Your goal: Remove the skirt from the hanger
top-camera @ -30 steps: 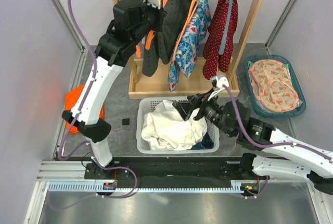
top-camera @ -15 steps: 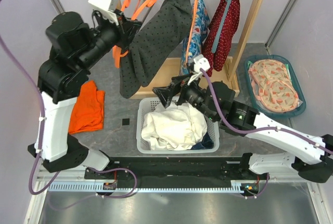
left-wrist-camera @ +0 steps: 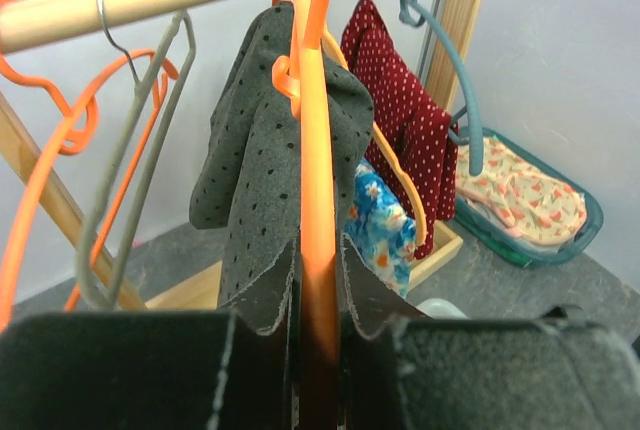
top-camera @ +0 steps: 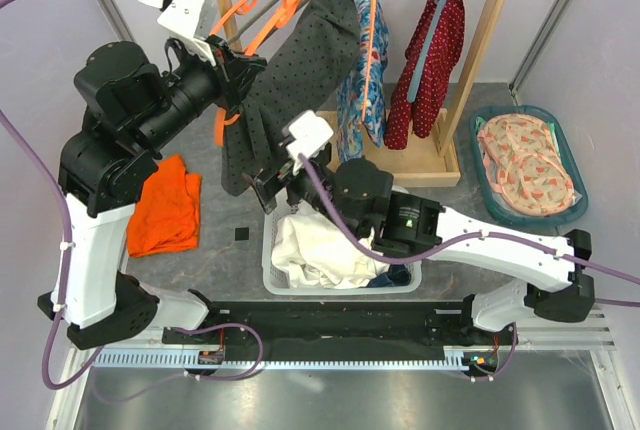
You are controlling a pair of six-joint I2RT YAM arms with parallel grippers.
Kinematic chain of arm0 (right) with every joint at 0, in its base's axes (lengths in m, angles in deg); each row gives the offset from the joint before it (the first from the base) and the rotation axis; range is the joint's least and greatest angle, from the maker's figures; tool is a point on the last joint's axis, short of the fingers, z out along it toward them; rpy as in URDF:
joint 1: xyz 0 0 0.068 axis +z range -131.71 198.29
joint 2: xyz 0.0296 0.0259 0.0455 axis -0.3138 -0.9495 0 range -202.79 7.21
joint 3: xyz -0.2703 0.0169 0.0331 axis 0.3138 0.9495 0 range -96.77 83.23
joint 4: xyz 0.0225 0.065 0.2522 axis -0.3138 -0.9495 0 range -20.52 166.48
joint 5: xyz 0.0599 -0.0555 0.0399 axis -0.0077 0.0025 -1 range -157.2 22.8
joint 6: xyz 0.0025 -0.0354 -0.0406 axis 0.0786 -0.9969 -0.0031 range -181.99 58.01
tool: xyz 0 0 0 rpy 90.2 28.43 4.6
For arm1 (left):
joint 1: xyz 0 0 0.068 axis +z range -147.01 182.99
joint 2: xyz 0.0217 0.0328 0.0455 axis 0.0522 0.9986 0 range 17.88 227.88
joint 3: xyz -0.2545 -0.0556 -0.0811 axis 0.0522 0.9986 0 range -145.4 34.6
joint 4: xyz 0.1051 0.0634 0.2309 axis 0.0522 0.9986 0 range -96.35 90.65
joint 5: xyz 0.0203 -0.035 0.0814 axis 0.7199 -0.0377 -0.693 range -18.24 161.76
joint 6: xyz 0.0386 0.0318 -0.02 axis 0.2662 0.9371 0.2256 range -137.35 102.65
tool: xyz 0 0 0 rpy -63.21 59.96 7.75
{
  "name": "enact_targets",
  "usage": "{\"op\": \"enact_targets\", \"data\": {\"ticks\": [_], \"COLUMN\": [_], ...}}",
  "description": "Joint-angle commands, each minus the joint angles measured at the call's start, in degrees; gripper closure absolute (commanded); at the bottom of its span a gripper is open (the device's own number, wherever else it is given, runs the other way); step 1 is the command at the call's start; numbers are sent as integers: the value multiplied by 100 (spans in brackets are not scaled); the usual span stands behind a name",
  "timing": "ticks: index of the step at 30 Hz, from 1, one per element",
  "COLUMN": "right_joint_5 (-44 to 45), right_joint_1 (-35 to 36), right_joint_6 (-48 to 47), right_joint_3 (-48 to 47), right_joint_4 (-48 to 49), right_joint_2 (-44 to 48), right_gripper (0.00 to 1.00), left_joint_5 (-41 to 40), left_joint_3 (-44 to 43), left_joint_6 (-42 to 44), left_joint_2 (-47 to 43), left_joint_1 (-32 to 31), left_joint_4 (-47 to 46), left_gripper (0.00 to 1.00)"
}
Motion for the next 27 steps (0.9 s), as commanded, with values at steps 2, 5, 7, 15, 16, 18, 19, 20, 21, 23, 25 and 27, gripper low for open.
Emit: {"op": "enact_targets", "data": {"ticks": [2, 5, 7, 15, 16, 18, 19, 20, 21, 23, 25, 27], "right_joint_5": [1406, 2013, 2285, 2797, 2805, 2823, 2849, 2875, 2902, 2876, 2788, 2700], "right_joint_1": [402, 473, 473, 438, 438, 412, 411, 403, 411, 403, 411, 455], "right_joint_6": [-1471, -1869, -2221, -3188, -3241, -3294, -3346, -3382, -3443, -3453, -3391, -3286], "right_joint_3": [-183, -86, 90, 512, 503, 486, 477, 468, 459, 329, 196, -6], "right_joint_4": [396, 774, 1266, 2559, 2577, 2603, 2630, 2673, 2761, 2718, 2595, 2542], "right_joint_2": [-268, -391, -418, -137, -102, -23, -5, 56, 92, 266, 460, 881], "right_gripper": [2, 2, 3, 53, 60, 80, 90, 100, 100, 100, 100, 100], "left_joint_5": [102, 129, 120, 155, 155, 172, 190, 190, 208, 190, 155, 120], "left_joint_3": [-43, -43, -43, -34, -34, -51, -43, -43, -43, -25, 45, 115], "left_joint_6": [-184, -193, -193, -220, -220, -246, -272, -281, -281, -272, -237, -220], "left_joint_2": [-70, -70, -53, -52, -35, -26, 0, 0, 0, 18, 18, 27], "left_joint_1": [-9, -9, -9, -9, -9, -9, -9, -9, -9, -9, -9, -9], "left_joint_4": [-670, -662, -653, -618, -618, -609, -609, -609, -600, -600, -600, -600], "left_gripper": [98, 98, 98, 98, 98, 98, 98, 98, 98, 98, 98, 98]}}
